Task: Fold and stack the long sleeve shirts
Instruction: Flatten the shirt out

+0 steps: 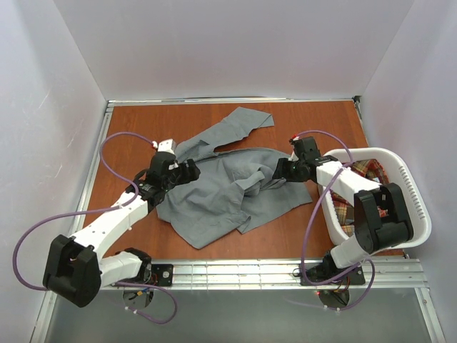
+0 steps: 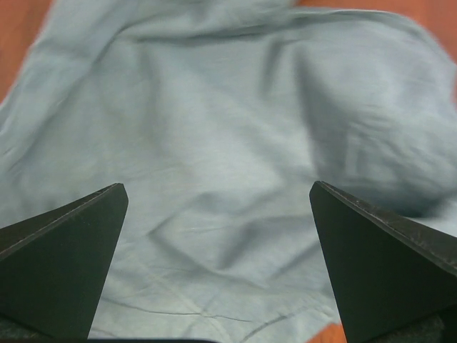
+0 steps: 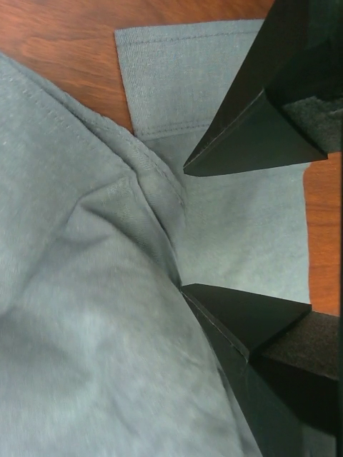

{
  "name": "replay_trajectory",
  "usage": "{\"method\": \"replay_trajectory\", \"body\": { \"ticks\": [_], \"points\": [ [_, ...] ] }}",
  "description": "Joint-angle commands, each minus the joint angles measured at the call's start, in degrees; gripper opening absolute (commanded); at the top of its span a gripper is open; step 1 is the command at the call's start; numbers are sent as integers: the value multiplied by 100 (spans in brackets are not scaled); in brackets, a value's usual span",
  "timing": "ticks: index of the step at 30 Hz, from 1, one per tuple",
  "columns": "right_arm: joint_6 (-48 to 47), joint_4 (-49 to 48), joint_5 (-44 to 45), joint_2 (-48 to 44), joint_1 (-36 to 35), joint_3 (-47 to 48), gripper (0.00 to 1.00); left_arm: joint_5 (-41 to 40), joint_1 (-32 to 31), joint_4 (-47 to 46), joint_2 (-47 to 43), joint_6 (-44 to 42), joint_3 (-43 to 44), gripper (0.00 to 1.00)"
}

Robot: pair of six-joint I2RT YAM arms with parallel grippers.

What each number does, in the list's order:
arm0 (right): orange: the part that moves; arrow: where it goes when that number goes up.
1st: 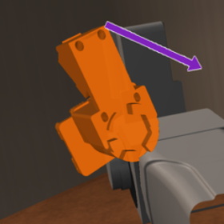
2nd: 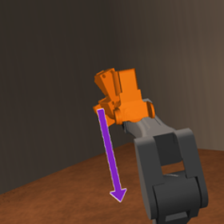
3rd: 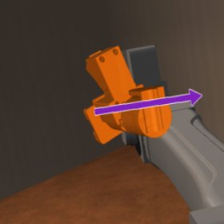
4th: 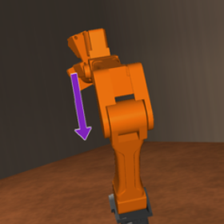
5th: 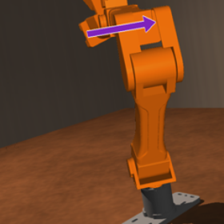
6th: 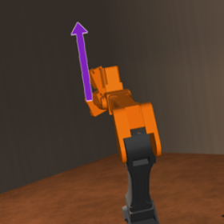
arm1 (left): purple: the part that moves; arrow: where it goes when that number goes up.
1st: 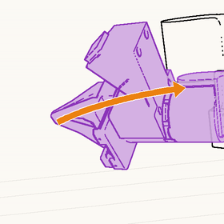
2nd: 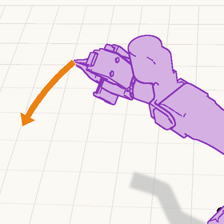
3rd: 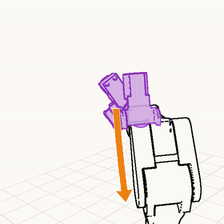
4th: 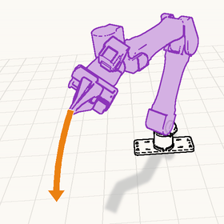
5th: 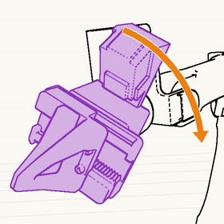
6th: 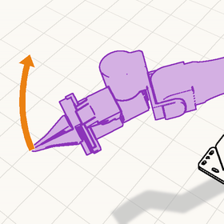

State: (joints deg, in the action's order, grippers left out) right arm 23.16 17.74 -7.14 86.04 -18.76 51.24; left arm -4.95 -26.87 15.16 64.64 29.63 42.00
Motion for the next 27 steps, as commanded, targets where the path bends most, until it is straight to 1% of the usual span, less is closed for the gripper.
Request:
{"method": "replay_trajectory", "body": {
  "ticks": [1, 3, 7, 12, 14, 15, 16, 18, 19, 21, 22, 27],
  "points": [
    [189, -288, 186, 245, 4, 184, 57, -375, 409, 418, 101, 587, -366, 98],
    [207, -315, 195, 387, 4, 219, 57, -200, 603, 409, 198, 702, -482, 98],
    [233, -455, 300, 633, -22, 263, 56, -94, 938, 348, 391, 729, -719, 98],
    [224, -464, 441, 923, -48, 430, 55, 37, 1411, 453, 733, 720, -781, 98],
    [189, -473, 476, 1064, -57, 474, 52, 64, 1562, 567, 804, 606, -711, 98],
    [137, -473, 502, 1099, -75, 544, 49, 64, 1710, 593, 874, 562, -676, 98],
    [102, -456, 555, 1125, -66, 579, 39, 47, 1781, 655, 901, 475, -658, 98],
    [-21, -447, 625, 1064, -66, 676, 26, 56, 2009, 673, 971, 395, -631, 98],
    [-83, -429, 687, 1029, -66, 816, 15, 82, 2089, 673, 1058, 334, -631, 98],
    [-345, -193, 976, 907, -57, 1009, 6, 126, 2334, 673, 1155, 298, -614, 98],
    [-486, -122, 1204, 862, -57, 1254, 1, 161, 2405, 664, 1269, 272, -588, 98],
    [-1233, 177, 2065, 476, -5, 2055, 1, 126, 2933, 681, 1551, 0, -290, 98]
  ]
}}
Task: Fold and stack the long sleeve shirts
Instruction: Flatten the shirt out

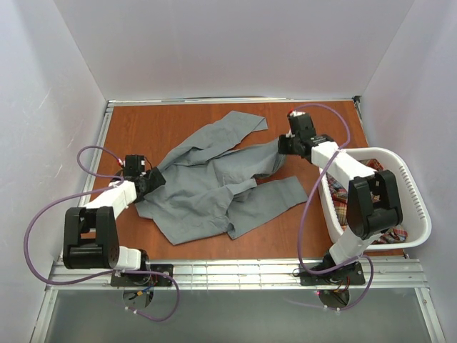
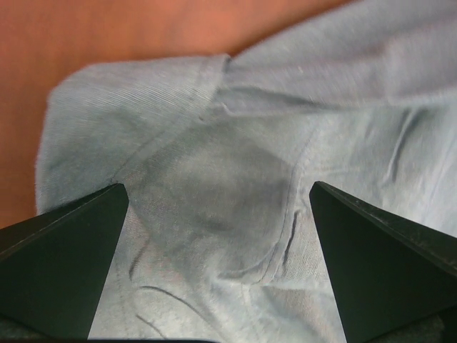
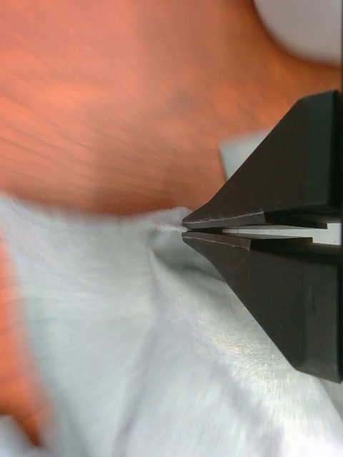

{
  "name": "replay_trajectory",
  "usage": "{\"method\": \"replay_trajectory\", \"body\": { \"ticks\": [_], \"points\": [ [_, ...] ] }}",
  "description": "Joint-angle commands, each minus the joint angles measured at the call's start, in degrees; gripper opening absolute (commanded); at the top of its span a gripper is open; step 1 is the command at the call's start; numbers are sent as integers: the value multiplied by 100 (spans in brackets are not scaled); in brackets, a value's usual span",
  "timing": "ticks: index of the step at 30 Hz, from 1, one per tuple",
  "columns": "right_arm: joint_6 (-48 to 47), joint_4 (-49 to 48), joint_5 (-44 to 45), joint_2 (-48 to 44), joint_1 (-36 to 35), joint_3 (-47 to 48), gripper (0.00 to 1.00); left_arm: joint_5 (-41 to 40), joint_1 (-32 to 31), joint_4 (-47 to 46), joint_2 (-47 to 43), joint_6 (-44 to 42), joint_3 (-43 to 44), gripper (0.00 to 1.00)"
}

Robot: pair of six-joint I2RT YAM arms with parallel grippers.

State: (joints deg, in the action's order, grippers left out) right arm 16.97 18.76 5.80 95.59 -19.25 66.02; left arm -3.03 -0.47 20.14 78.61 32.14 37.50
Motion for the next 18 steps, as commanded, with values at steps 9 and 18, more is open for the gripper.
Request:
{"method": "replay_trajectory", "body": {
  "ticks": [9, 18],
  "points": [
    [-1547, 84, 1590, -261, 237, 2308, 1, -708, 487, 262, 129, -506, 899, 98],
    [-952, 760, 786, 13, 316, 2007, 63, 580, 417, 201, -301, -709, 1146, 98]
  ]
}}
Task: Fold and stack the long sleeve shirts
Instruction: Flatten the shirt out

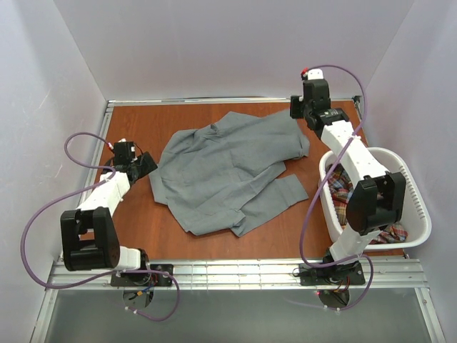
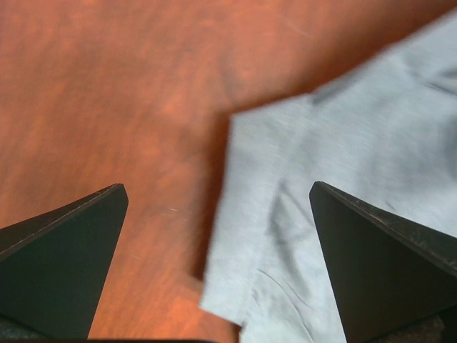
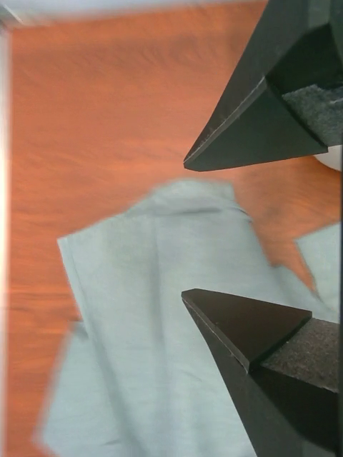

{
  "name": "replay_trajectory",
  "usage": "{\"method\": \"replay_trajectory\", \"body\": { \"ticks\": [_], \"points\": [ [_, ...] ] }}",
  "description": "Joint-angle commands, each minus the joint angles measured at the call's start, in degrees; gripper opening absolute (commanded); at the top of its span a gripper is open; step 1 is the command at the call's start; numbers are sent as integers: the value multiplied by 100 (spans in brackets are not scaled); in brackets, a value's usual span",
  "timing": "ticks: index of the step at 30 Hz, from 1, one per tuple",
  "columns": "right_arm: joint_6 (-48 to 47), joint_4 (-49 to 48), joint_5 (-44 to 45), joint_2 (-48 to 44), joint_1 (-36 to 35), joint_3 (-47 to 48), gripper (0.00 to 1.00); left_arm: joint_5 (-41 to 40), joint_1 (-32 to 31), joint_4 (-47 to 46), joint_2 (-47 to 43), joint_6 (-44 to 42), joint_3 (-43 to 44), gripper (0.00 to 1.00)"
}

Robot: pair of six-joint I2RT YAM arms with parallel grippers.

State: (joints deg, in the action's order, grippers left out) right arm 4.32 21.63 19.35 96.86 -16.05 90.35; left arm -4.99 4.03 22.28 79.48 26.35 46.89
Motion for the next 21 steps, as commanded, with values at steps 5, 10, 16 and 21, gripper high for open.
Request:
{"method": "replay_trajectory", "body": {
  "ticks": [5, 10, 16, 21],
  "points": [
    [1140, 88, -1416, -746, -3, -1878, 59, 957, -1068, 4, -1101, 27, 215, 98],
    [1904, -404, -2137, -617, -38, -2828, 49, 1035, -1545, -154, -927, 546, 48, 98],
    [2415, -1028, -2304, -133, -38, -3066, 48, 983, -1546, -690, -31, 775, -14, 97],
    [2364, -1450, -2085, 131, -38, -3093, 49, 904, -1546, -857, 830, 723, 197, 97]
  ]
}}
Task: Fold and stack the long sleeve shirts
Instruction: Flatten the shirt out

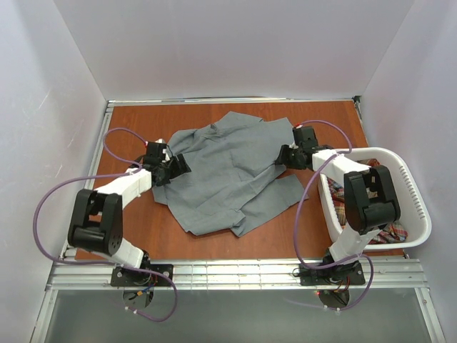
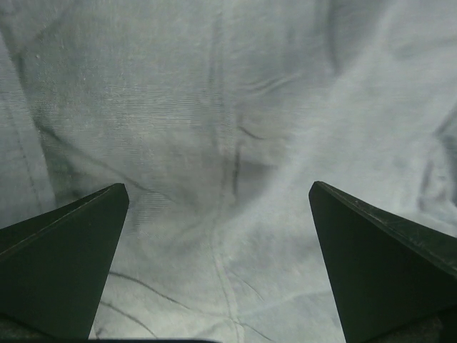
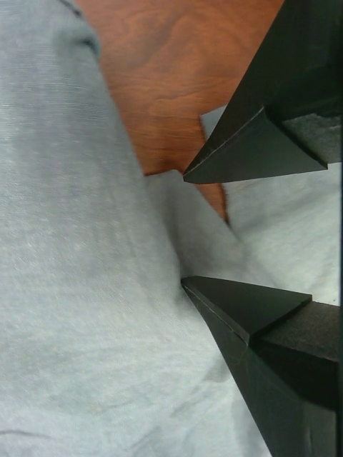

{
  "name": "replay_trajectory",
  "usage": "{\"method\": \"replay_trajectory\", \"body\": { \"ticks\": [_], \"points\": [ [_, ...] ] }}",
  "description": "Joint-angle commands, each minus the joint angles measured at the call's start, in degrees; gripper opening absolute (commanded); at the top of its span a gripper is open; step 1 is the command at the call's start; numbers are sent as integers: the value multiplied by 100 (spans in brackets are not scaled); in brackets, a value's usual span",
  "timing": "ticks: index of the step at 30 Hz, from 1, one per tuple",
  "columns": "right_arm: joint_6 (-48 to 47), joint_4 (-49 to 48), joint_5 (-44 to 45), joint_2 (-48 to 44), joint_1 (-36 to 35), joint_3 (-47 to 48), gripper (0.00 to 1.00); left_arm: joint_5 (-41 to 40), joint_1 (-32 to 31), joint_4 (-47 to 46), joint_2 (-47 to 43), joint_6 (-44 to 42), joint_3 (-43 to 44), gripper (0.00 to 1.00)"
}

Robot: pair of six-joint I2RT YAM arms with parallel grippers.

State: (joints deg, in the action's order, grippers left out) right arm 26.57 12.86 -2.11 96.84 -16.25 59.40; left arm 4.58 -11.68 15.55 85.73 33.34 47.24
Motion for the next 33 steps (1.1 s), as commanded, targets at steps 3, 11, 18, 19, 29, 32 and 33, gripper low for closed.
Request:
{"method": "replay_trajectory", "body": {
  "ticks": [3, 11, 18, 19, 29, 32, 33],
  "points": [
    [-55, -601, 185, 405, -10, 133, 51, -229, 78, -184, 444, -117, 233, 98],
    [-415, -601, -95, 863, -27, 81, 50, -335, 395, -202, 576, -153, -39, 98],
    [-872, 73, 411, 258, -45, 282, 2, -396, 421, -193, 717, -65, -154, 97],
    [-1064, 320, 544, 57, -45, 422, 1, -597, 447, -184, 725, -56, -154, 97],
    [-1050, 2176, 1758, -1439, -36, 900, 1, -686, 606, -70, 664, 67, -224, 97],
    [-873, 2300, 1741, -1878, -54, 171, 1, -713, 641, 9, 620, 85, -251, 98],
    [-838, 2291, 1705, -2070, -45, -144, 1, -721, 684, 27, 594, 76, -268, 97]
  ]
}}
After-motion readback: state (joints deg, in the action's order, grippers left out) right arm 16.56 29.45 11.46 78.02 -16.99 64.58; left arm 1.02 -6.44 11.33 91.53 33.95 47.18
